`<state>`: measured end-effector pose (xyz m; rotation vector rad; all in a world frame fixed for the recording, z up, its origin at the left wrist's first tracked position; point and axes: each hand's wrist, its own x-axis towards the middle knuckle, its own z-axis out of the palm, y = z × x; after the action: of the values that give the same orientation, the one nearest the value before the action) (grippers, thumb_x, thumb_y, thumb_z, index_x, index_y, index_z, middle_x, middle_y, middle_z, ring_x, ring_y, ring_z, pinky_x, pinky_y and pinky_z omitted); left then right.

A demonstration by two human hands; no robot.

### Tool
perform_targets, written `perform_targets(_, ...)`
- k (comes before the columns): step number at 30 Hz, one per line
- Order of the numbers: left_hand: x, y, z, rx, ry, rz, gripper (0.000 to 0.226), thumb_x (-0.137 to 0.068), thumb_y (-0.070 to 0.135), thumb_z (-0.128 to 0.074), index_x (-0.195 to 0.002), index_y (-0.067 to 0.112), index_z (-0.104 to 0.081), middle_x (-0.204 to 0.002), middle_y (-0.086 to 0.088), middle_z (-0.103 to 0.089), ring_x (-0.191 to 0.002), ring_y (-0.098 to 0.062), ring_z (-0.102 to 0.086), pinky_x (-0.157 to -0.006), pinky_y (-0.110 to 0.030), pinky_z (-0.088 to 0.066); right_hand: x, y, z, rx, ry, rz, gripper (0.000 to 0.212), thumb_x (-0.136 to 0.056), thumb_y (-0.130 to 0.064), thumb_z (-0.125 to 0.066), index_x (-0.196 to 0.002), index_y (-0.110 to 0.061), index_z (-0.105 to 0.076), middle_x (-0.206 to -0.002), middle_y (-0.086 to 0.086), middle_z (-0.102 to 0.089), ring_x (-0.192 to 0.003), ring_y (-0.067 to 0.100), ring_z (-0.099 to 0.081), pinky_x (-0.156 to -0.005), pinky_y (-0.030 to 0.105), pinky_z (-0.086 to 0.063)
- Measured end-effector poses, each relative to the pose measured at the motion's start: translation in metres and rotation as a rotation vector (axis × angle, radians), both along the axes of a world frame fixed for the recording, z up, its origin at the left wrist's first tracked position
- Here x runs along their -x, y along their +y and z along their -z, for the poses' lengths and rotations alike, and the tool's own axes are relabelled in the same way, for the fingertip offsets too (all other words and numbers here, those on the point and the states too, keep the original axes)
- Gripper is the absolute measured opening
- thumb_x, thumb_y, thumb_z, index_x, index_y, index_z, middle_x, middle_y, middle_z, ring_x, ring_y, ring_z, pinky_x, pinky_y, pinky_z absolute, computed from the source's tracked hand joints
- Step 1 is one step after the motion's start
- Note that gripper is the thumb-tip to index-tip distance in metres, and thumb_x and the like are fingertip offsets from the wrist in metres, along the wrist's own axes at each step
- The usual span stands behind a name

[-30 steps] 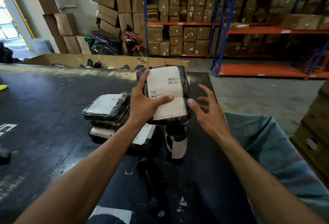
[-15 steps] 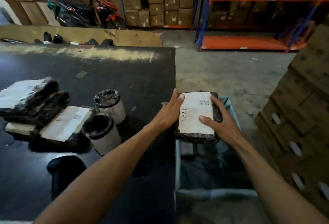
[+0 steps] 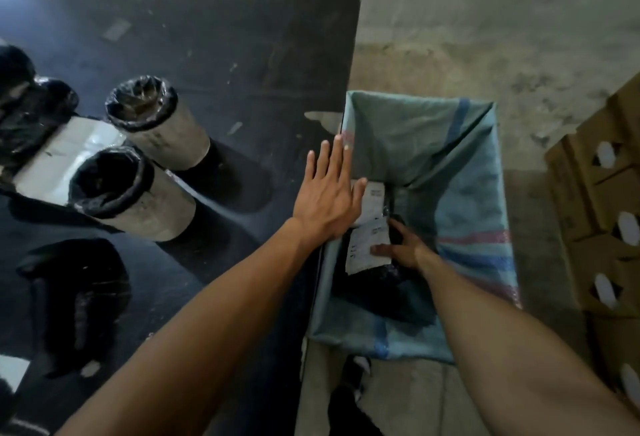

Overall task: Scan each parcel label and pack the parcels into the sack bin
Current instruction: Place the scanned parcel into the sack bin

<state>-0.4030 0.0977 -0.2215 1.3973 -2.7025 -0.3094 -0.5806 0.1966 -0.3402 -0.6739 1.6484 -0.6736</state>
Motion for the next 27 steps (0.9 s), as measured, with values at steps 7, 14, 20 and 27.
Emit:
perform_targets(7, 0.002, 0.001, 0.001, 0.011, -0.049, -0.020, 0.071, -0.105, 0.049, -0.012, -0.161, 0.007, 0.002, -0.169, -0.011, 0.011, -0.156, -0.029, 0.010, -0.126, -0.047, 0.006, -0.023, 0.010, 0.070, 0.044, -0.209, 0.181, 0.080, -0.092, 0.008, -0.074, -0.161, -0.010, -0.037, -0.152, 0.021, -0.056, -0.139, 0.038, -0.056, -0.113, 0.061, -0.047)
perform_targets(14, 0.005, 0.002, -0.003, 0.007, -0.096, -0.039, 0.069, -0.107, 0.047, -0.016, -0.161, 0.006, -0.001, -0.169, -0.013, 0.010, -0.156, -0.029, 0.011, -0.126, -0.047, 0.006, -0.039, 0.020, 0.087, 0.053, 0.049, -0.043, 0.096, -0.098, -0.002, -0.072, -0.168, -0.011, -0.008, -0.172, 0.015, -0.025, -0.153, 0.025, -0.036, -0.122, 0.036, -0.035)
perform_targets(20, 0.004, 0.003, -0.005, -0.001, -0.112, -0.040, 0.068, -0.108, 0.046, -0.017, -0.161, 0.007, -0.001, -0.169, -0.013, 0.010, -0.156, -0.028, 0.011, -0.126, -0.047, 0.005, -0.045, 0.016, 0.091, -0.090, 0.324, -0.239, 0.110, -0.097, -0.024, -0.078, -0.169, -0.021, 0.006, -0.175, 0.018, 0.005, -0.162, 0.036, -0.012, -0.129, 0.042, -0.022)
perform_targets(27, 0.005, 0.003, -0.003, 0.013, -0.110, -0.046, 0.068, -0.107, 0.046, -0.015, -0.161, 0.006, -0.001, -0.169, -0.013, 0.010, -0.156, -0.029, 0.011, -0.126, -0.047, 0.005, -0.054, 0.012, 0.104, -0.166, 0.631, -0.753, 0.134, -0.088, -0.067, -0.072, -0.163, -0.020, 0.028, -0.165, 0.023, 0.040, -0.155, 0.047, 0.030, -0.130, 0.055, 0.007)
